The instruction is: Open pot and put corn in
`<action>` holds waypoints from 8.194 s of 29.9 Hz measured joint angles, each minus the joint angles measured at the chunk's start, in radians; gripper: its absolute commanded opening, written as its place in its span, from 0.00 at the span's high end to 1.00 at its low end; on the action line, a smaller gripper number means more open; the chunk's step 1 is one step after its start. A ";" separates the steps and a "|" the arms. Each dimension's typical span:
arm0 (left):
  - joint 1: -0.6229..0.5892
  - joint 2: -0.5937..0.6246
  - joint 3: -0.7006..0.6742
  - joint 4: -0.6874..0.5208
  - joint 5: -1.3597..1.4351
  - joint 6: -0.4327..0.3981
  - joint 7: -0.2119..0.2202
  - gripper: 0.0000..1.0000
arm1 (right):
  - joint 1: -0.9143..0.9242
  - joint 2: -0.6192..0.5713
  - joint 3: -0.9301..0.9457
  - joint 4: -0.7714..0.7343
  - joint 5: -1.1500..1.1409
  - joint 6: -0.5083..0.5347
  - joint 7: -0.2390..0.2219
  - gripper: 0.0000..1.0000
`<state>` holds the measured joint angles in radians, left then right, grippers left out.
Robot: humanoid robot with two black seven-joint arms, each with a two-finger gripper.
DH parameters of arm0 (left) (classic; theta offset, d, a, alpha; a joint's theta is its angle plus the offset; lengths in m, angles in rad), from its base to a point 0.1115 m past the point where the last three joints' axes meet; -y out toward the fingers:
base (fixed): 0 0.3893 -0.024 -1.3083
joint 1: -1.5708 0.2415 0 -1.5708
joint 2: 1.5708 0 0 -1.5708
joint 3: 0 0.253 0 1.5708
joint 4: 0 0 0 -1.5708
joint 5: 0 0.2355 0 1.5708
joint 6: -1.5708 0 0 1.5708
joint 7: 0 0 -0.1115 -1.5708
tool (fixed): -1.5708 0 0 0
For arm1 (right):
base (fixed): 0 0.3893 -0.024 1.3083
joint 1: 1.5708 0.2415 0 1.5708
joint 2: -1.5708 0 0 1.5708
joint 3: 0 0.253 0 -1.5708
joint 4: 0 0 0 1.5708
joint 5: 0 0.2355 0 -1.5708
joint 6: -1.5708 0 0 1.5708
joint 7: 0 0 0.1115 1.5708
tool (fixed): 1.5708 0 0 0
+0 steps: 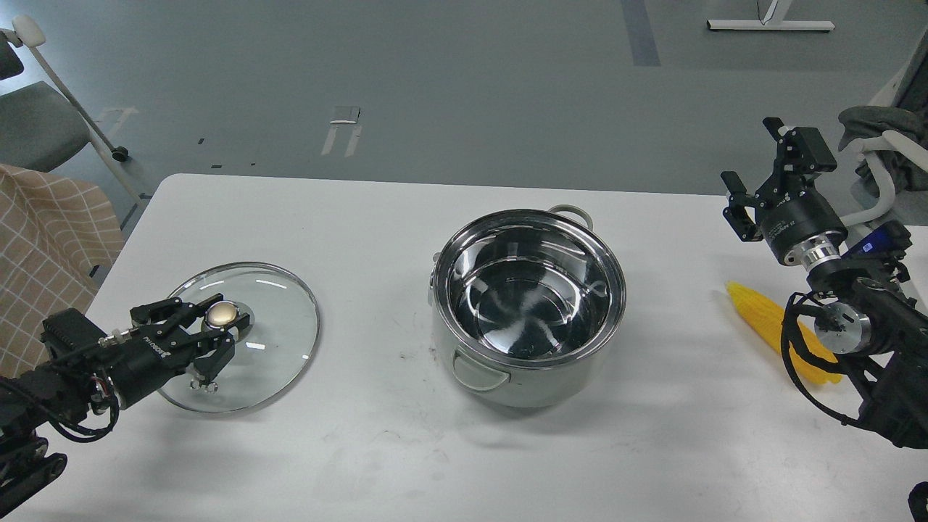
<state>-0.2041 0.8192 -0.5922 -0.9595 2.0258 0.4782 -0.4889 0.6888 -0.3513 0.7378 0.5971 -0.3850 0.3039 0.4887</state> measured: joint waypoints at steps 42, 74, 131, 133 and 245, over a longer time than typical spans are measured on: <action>-0.500 0.040 -0.051 -0.162 -0.818 -0.364 0.000 0.03 | 0.152 -0.284 -0.161 0.197 -0.249 -0.006 0.000 0.00; -0.640 -0.186 -0.090 -0.165 -1.296 -0.516 0.000 0.03 | 0.016 -0.809 -0.452 0.574 -1.284 -0.238 0.000 0.00; -0.633 -0.187 -0.088 -0.165 -1.293 -0.518 0.000 0.03 | 0.406 -0.629 -0.479 0.564 -1.427 -0.228 0.000 1.00; -0.634 -0.186 -0.087 -0.165 -1.293 -0.518 0.000 0.03 | 0.461 -0.594 -0.504 0.567 -1.424 -0.210 0.000 1.00; -0.621 -0.301 -0.122 -0.070 -1.297 -0.511 0.000 0.02 | 0.618 -0.053 -0.554 0.169 -0.672 -0.216 0.000 0.00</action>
<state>-0.8252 0.5179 -0.7143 -1.0291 0.7289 -0.0326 -0.4887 1.3069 -0.4042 0.1837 0.7659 -1.0569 0.0882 0.4888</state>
